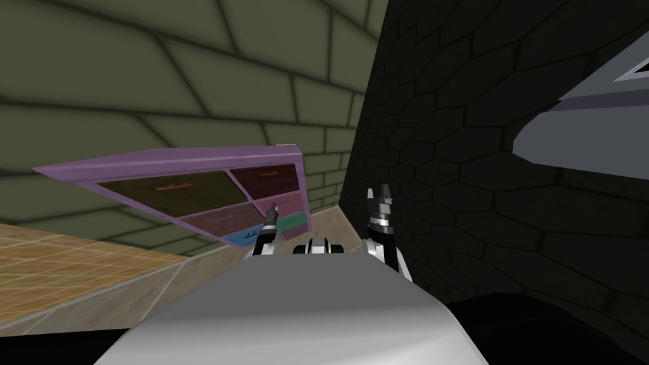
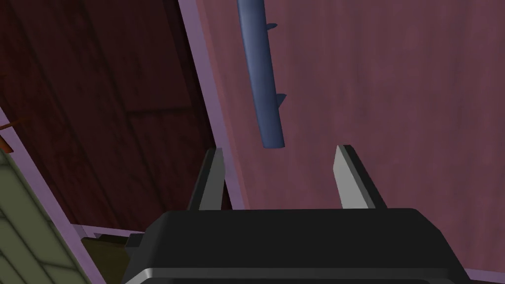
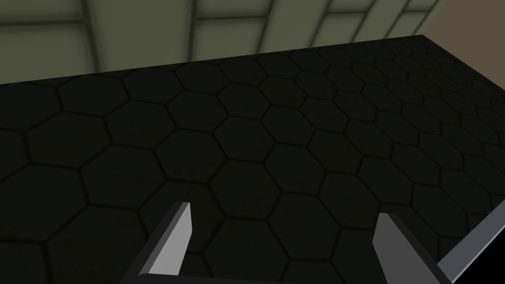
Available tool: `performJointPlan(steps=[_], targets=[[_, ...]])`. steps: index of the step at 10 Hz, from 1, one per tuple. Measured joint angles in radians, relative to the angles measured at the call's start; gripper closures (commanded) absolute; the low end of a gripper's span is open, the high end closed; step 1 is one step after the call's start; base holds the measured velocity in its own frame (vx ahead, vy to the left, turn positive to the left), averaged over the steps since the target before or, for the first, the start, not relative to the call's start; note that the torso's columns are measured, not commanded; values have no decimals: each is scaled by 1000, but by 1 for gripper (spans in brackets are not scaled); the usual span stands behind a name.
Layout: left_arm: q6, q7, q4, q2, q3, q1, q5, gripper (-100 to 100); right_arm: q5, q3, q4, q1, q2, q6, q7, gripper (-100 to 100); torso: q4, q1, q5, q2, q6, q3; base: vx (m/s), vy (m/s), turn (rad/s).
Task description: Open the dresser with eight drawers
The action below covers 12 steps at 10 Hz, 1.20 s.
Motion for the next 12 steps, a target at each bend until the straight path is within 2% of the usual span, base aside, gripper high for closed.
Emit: performJointPlan(steps=[3,6,8,12], targets=[[26,4,3,50,12,-15,14,-100,0,0,0,0,0,0,0,0,1,-5,-1,4,0,2,11,-63,62],[74,8,-26,38,27,-18,37,-100,0,0,0,0,0,0,0,0,1,-3,-1,3,0,2,8,-99,70],[111,11,-50,51,38,-19,55,-100,0,0,0,0,0,0,0,0,1,-3,0,4,0,2,1,-114,87],[144,13,-76,-23,49,-22,74,-100,0,0,0,0,0,0,0,0,1,0,0,4,0,2,3,-40,18]])
